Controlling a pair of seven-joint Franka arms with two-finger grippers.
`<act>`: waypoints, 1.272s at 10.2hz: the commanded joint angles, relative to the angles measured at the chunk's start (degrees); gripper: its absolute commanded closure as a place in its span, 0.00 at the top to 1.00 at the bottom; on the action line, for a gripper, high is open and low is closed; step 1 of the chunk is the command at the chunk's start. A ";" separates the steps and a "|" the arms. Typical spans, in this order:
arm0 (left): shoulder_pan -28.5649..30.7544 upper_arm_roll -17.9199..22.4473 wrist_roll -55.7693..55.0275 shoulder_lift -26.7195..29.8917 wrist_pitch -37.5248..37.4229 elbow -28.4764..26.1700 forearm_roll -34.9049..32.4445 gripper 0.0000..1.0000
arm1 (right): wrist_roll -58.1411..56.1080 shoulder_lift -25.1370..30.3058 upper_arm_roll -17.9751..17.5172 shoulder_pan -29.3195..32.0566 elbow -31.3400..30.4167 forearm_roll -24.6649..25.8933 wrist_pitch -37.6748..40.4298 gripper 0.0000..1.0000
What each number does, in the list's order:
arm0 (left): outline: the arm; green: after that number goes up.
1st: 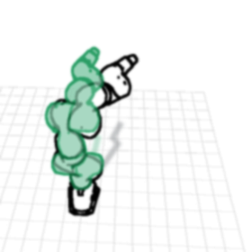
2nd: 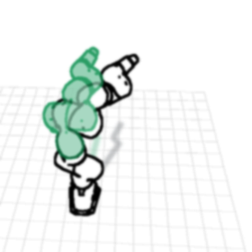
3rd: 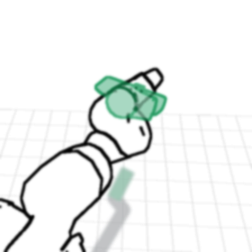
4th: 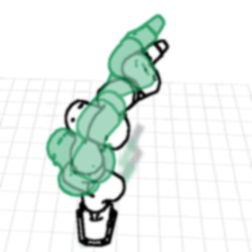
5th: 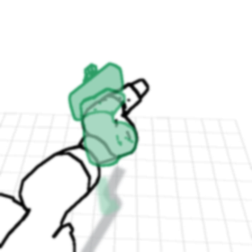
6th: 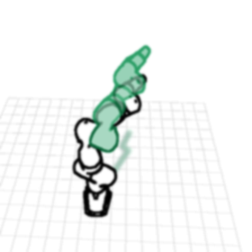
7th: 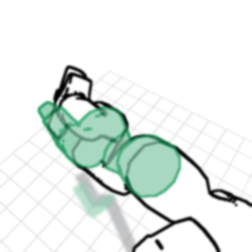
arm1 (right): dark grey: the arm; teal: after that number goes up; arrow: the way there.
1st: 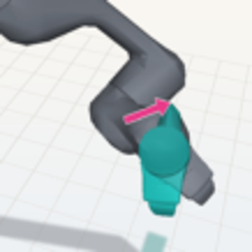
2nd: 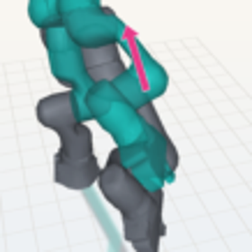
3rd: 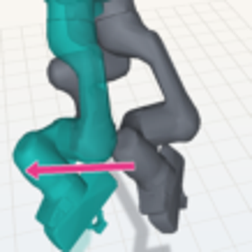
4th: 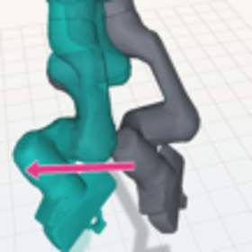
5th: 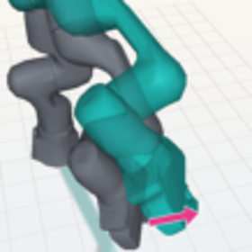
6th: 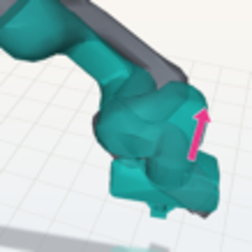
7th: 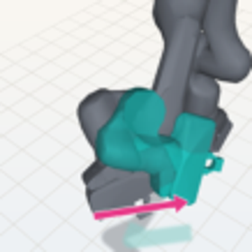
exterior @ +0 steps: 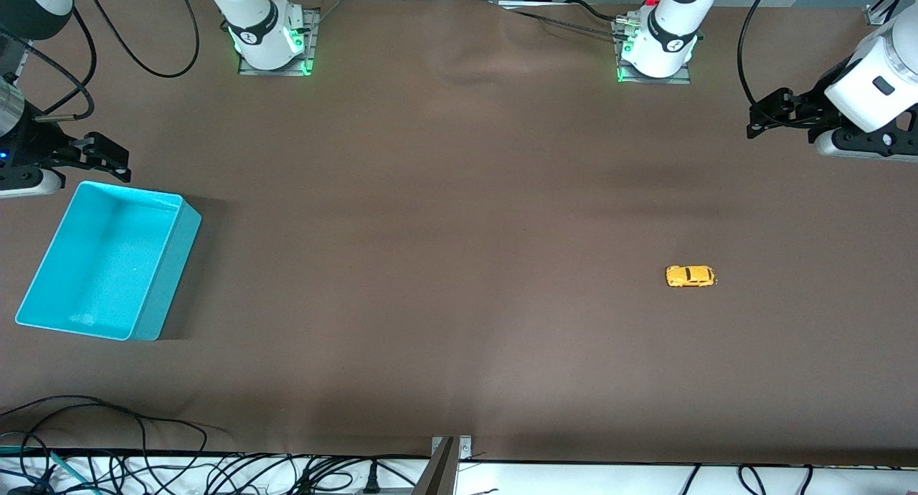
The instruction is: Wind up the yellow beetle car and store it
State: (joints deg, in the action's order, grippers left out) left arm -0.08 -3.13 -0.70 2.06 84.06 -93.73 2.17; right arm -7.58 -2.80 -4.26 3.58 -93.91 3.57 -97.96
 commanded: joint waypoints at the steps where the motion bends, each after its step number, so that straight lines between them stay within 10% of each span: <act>1: 0.70 -0.21 0.26 -0.56 -1.62 1.71 1.08 1.00 | 0.10 -0.45 -0.75 0.03 1.72 0.65 1.45 1.00; 13: 0.79 -0.21 -0.18 -0.56 -2.32 1.80 1.17 1.00 | -0.25 -0.63 -1.81 -0.06 1.72 0.65 1.37 1.00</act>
State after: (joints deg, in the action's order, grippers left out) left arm 0.11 -3.13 -0.71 2.06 83.12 -93.73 2.18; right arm -7.58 -2.80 -5.75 3.53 -93.76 3.57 -97.90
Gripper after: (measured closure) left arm 0.000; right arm 0.000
